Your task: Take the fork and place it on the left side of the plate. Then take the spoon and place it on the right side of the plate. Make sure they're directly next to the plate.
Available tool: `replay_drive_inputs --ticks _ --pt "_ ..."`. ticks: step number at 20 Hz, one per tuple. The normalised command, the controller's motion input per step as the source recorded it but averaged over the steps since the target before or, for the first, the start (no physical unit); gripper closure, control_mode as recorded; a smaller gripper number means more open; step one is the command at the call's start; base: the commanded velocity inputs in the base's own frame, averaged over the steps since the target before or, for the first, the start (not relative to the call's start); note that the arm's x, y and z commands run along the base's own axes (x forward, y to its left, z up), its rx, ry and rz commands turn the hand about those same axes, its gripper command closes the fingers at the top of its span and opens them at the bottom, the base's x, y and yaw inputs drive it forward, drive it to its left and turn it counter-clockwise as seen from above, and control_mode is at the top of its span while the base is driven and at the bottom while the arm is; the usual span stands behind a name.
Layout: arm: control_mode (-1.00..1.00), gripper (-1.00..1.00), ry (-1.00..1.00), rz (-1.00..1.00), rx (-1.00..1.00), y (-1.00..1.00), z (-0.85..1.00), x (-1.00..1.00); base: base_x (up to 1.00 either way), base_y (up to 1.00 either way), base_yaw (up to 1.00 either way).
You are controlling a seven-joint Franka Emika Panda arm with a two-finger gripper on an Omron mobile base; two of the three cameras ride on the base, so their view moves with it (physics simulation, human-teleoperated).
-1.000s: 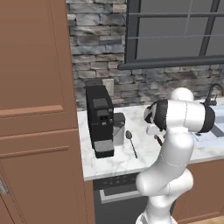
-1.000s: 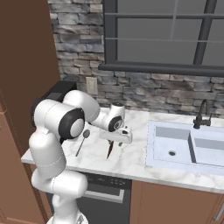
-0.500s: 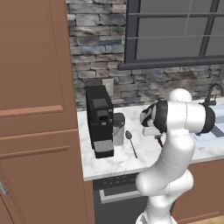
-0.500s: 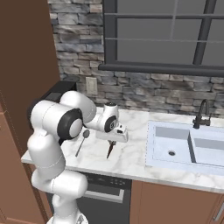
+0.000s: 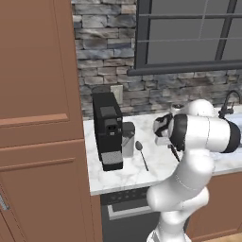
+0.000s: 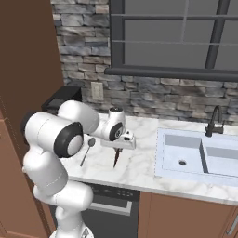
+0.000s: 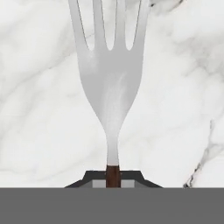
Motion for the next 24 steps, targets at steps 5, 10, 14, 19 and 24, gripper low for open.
replay_drive_inputs --ticks 5,10,14,19,24 --pt "-1.00 1.00 -0.22 0.05 -0.01 -0.08 0.82 -0.32 0.00 0.00 0.00" --pt "-1.00 1.00 -0.29 0.05 -0.04 -0.13 0.97 -0.43 0.00 0.00 0.00" --pt "-1.00 1.00 -0.31 0.05 -0.08 -0.19 0.97 -0.52 0.00 0.00 0.00" --pt "-1.00 1.00 -0.28 0.04 -0.10 -0.23 0.89 -0.66 0.00 0.00 0.00" --pt "-1.00 1.00 -0.20 0.01 -0.06 -0.23 0.72 -0.73 0.00 0.00 0.00"
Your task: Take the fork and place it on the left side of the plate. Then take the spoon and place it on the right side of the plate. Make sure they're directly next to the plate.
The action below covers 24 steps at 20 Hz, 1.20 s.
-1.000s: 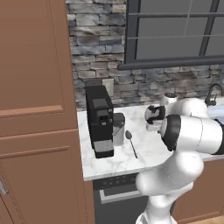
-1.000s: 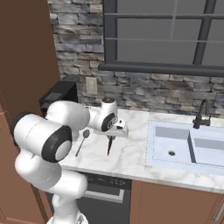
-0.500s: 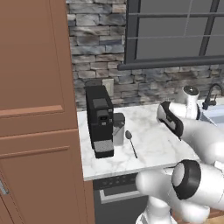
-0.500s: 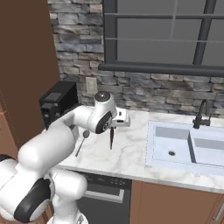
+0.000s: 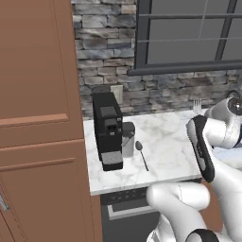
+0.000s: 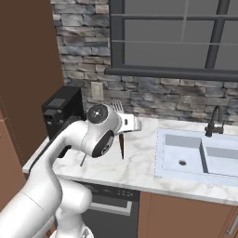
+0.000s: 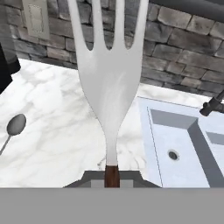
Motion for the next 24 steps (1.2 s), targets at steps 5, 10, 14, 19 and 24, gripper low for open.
replay_drive_inputs --ticks 5,10,14,19,24 --pt "-1.00 1.00 -0.13 0.00 0.00 -0.02 0.60 -0.43 0.00 0.00 0.00" --pt "-1.00 1.00 -0.03 0.00 0.00 0.00 0.06 -0.13 0.00 0.00 0.00" --pt "-1.00 1.00 -0.01 0.00 0.00 0.00 0.00 -0.08 0.00 0.00 0.00" --pt "1.00 1.00 -0.01 -0.01 0.00 0.00 0.00 -0.08 -0.56 -0.07 -0.10" --pt "1.00 1.00 0.00 0.00 0.00 0.00 0.00 0.00 -0.77 0.00 -0.26"
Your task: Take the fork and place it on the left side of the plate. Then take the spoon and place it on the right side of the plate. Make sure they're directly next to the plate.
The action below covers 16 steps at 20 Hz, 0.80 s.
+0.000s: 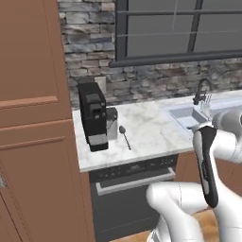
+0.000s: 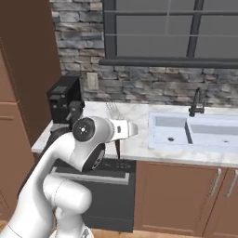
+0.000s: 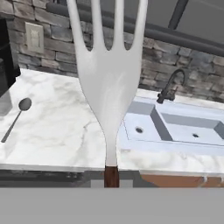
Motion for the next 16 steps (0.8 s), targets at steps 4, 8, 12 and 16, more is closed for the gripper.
replay_drive_inputs --ticks 4,8,12,16 --pt "1.00 1.00 0.00 0.00 0.00 0.00 0.00 0.00 -0.79 0.03 -0.34" --pt "1.00 1.00 0.00 0.00 0.00 0.00 0.00 0.00 -0.83 0.28 -0.39" --pt "1.00 1.00 0.00 0.00 0.00 0.00 0.00 0.00 -0.77 0.57 -0.42" --pt "1.00 1.00 0.00 0.00 0.00 0.00 0.00 0.00 -0.71 0.67 -0.41"
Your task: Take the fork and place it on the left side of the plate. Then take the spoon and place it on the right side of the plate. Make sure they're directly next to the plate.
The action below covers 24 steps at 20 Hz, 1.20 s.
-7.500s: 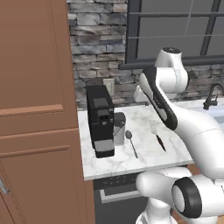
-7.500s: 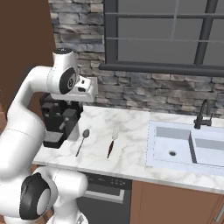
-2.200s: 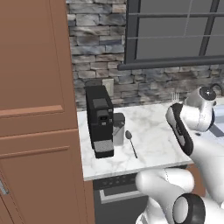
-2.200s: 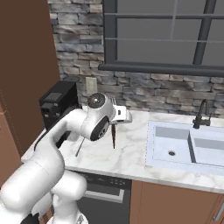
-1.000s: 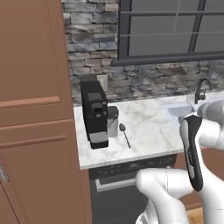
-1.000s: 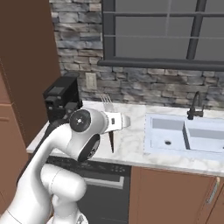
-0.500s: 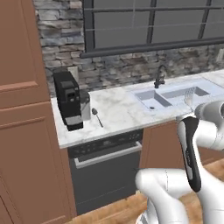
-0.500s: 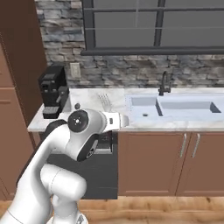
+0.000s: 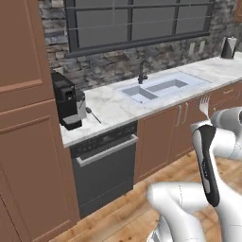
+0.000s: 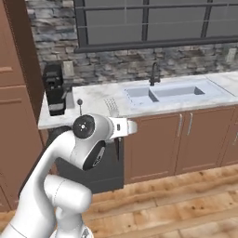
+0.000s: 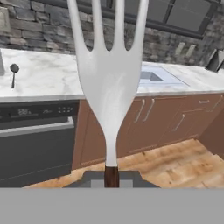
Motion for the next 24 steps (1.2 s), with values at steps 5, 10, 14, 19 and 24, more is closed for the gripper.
replay_drive_inputs --ticks 5,10,14,19,24 --pt "1.00 1.00 0.00 0.00 0.00 0.00 0.00 0.00 -0.54 0.86 -0.37" --pt "1.00 1.00 0.00 0.00 0.00 0.00 0.00 0.00 -0.47 0.92 -0.36" --pt "1.00 1.00 0.00 0.00 0.00 0.00 0.00 0.00 -0.49 0.85 -0.38" --pt "1.00 1.00 0.00 0.00 0.00 0.00 0.00 0.00 -0.64 0.75 -0.40" --pt "1.00 1.00 0.00 0.00 0.00 0.00 0.00 0.00 -0.86 0.65 -0.41"
